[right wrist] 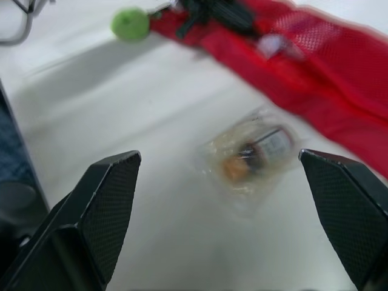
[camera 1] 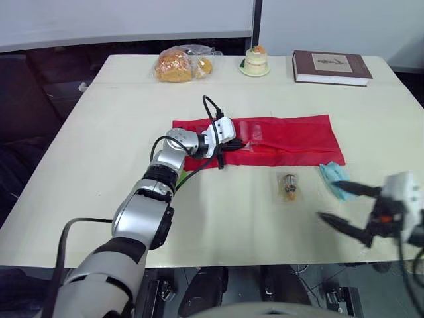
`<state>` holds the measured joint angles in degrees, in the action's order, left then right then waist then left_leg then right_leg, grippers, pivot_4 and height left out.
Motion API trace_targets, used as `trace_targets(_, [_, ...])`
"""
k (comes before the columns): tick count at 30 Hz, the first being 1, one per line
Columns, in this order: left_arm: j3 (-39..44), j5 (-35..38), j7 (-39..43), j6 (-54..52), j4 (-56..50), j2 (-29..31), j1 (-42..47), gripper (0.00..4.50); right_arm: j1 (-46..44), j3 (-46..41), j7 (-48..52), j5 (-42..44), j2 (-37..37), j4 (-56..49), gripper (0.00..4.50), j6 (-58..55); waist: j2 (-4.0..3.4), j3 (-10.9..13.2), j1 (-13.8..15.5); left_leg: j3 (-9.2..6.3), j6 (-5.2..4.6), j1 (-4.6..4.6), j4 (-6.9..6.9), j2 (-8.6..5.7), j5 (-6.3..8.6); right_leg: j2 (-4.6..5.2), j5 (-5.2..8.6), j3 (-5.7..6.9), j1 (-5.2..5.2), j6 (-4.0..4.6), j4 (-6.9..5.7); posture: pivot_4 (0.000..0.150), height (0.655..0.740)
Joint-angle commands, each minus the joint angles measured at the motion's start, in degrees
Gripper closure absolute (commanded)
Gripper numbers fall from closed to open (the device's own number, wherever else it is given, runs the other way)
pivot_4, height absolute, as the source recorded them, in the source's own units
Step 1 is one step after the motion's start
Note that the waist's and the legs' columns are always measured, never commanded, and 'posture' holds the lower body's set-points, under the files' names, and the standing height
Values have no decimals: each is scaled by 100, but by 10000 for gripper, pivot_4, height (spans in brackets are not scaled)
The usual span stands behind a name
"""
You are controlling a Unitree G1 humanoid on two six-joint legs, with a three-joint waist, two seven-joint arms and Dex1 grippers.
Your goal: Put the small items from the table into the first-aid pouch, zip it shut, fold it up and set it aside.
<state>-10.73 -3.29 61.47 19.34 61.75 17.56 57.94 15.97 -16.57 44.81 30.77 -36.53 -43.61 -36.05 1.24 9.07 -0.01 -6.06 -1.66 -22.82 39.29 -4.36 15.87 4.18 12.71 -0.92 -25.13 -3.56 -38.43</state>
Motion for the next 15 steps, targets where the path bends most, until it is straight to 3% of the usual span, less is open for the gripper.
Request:
trace_targets(1, [71, 26, 7, 55, -239, 24, -8, 45000, -240, 531, -950, -610, 276, -120, 399, 17, 0, 0, 0, 0, 0, 0, 0, -1, 0, 0, 0, -1, 0, 0, 0, 1500, 7289])
trace_targets(7, [87, 60, -6, 5, -337, 3, -64, 45000, -574, 1299, -2501, -1377, 1062, -21, 399, -628, -1, -3, -2, -3, 1, 1, -3, -1, 0, -3, 0, 1, -2, 1, -1, 1500, 7289])
trace_targets(15, [59, 49, -8, 2, -378, -58, -76, 45000, -712, 1894, -3045, -1433, 1767, 204, 399, -1042, -2, -3, -18, -3, 1, 1, -2, -3, -1, -5, 0, 1, -2, 1, -2, 1500, 7289])
